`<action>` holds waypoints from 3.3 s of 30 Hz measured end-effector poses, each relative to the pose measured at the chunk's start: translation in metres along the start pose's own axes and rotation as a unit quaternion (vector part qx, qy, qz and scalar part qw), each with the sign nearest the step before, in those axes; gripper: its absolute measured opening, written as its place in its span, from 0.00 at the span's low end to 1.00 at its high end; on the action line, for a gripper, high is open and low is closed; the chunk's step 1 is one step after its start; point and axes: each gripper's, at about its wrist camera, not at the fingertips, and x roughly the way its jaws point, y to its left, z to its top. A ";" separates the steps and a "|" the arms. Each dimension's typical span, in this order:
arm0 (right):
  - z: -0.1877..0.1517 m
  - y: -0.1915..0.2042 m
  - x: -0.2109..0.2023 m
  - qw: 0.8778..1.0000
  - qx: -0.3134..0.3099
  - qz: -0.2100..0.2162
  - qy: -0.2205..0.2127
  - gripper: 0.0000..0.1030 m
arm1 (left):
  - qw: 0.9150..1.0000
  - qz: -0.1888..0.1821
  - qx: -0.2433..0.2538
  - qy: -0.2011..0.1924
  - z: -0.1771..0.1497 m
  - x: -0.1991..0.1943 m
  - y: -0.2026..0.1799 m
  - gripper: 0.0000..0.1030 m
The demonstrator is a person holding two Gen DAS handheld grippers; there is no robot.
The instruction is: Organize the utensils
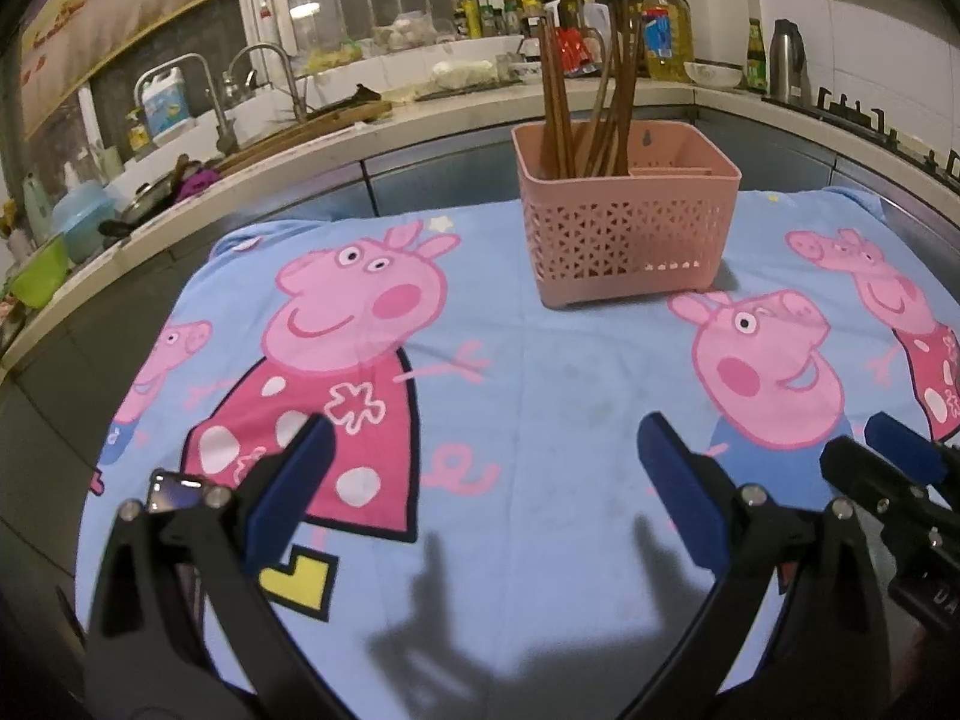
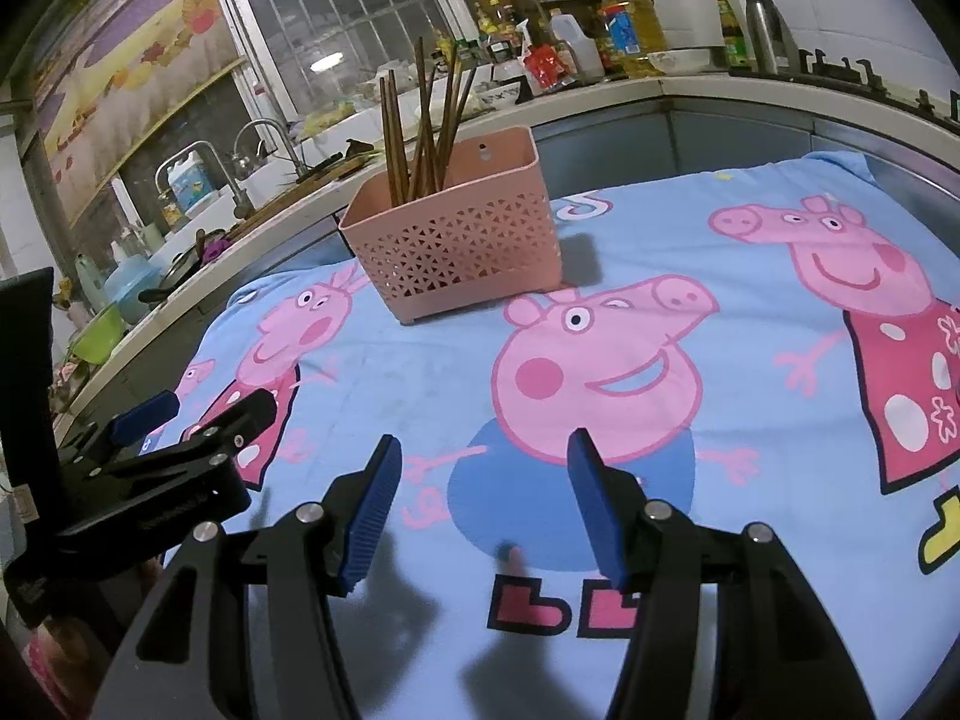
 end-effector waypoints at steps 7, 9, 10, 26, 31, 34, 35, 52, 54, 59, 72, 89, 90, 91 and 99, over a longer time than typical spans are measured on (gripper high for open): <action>0.000 -0.001 0.000 1.000 0.000 0.002 -0.001 0.20 | 1.000 0.004 -0.004 -0.003 0.001 -0.001 0.001 0.94; 0.001 0.000 -0.001 1.000 -0.001 0.004 -0.003 0.20 | 1.000 0.007 -0.006 -0.006 0.002 -0.003 0.002 0.94; 0.002 0.000 -0.003 1.000 -0.001 0.004 -0.005 0.20 | 1.000 0.009 -0.007 -0.006 0.002 -0.004 0.002 0.94; 0.007 0.018 -0.020 0.999 -0.006 0.025 -0.023 0.25 | 0.995 0.088 0.003 -0.051 0.011 -0.038 0.009 0.94; 0.008 0.026 -0.028 0.999 -0.013 0.031 -0.031 0.25 | 0.991 0.117 0.010 -0.070 0.014 -0.048 0.010 0.94; 0.008 0.028 -0.031 0.999 -0.017 0.033 -0.036 0.26 | 0.989 0.124 0.014 -0.078 0.015 -0.054 0.010 0.94; 0.008 0.029 -0.031 0.999 -0.017 0.033 -0.036 0.26 | 0.989 0.122 0.014 -0.079 0.015 -0.055 0.010 0.94; 0.009 0.036 -0.043 0.998 -0.022 0.040 -0.048 0.29 | 0.988 0.138 0.015 -0.071 0.016 -0.068 0.010 0.94; 0.009 0.036 -0.044 0.998 -0.022 0.041 -0.049 0.29 | 0.988 0.138 0.014 -0.072 0.016 -0.070 0.011 0.94; 0.011 0.038 -0.045 0.998 -0.024 0.041 -0.052 0.29 | 0.987 0.140 0.011 -0.080 0.017 -0.074 0.014 0.94; 0.010 0.039 -0.045 0.998 -0.023 0.041 -0.052 0.29 | 0.987 0.138 0.012 -0.084 0.020 -0.077 0.015 0.94; 0.013 0.035 -0.046 0.998 -0.021 0.028 -0.049 0.29 | 0.999 0.006 -0.015 -0.049 0.021 -0.042 0.011 0.94; 0.012 0.033 -0.045 0.998 -0.021 0.025 -0.049 0.29 | 0.999 -0.006 -0.020 -0.044 0.020 -0.036 0.009 0.94; 0.013 0.031 -0.046 0.998 -0.020 0.020 -0.050 0.29 | 0.999 -0.013 -0.024 -0.037 0.020 -0.027 0.007 0.94; 0.012 0.011 -0.034 0.999 -0.005 -0.005 -0.042 0.29 | 0.999 -0.029 0.017 -0.015 0.016 0.025 -0.031 0.94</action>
